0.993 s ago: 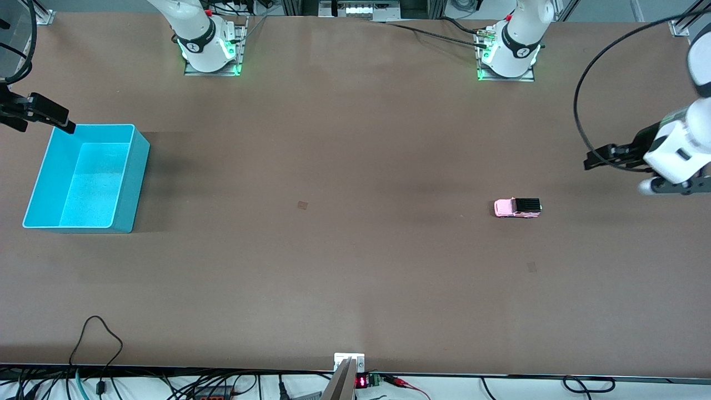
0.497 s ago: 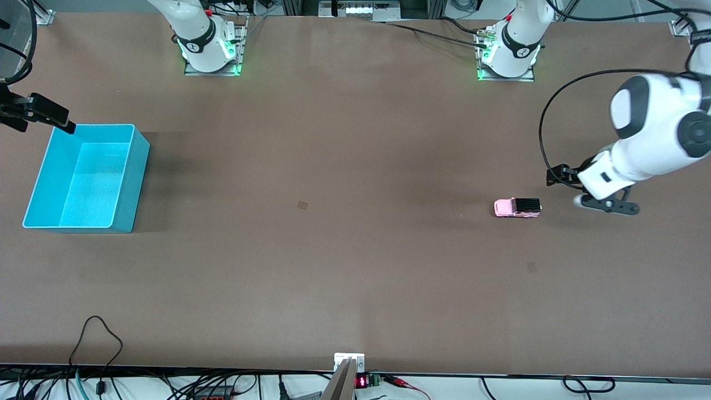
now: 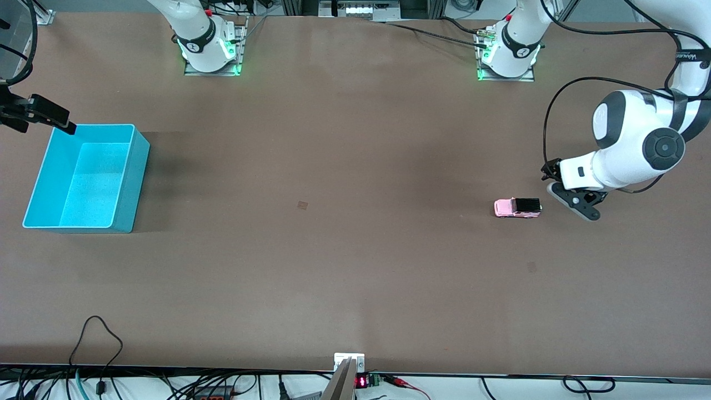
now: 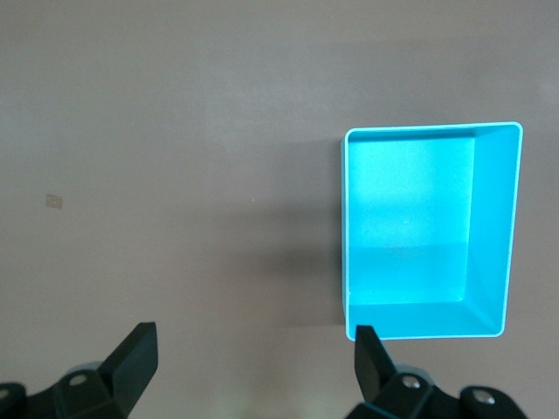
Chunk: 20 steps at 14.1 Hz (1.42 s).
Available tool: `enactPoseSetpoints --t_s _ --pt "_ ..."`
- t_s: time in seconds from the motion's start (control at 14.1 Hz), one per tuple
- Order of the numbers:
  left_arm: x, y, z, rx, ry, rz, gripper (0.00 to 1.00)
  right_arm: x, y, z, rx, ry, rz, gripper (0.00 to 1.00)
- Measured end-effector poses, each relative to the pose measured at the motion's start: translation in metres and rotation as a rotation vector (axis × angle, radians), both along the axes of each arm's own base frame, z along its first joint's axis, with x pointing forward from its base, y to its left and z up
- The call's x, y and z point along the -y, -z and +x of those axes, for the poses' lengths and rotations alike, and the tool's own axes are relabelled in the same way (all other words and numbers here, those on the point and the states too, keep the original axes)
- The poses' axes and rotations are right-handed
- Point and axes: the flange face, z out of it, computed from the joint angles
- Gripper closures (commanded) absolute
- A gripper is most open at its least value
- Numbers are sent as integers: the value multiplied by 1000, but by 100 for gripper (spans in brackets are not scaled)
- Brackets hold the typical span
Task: Wind and store pink jeep toy
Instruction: 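Move the left gripper over the pink toy jeep, then lower the left gripper and close it around the pink jeep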
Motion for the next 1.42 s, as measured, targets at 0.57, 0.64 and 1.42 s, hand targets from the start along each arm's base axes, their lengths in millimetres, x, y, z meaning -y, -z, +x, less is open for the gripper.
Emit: enactPoseSetpoints --t_s 0.57,0.64,1.42 --pt "28 58 -3 81 528 -81 0 1 2 1 -4 1 0 0" --pt "29 63 -3 94 577 -86 0 1 2 1 -4 1 0 0" --pt "31 97 -20 153 688 -92 0 1 3 2 -5 1 0 0"
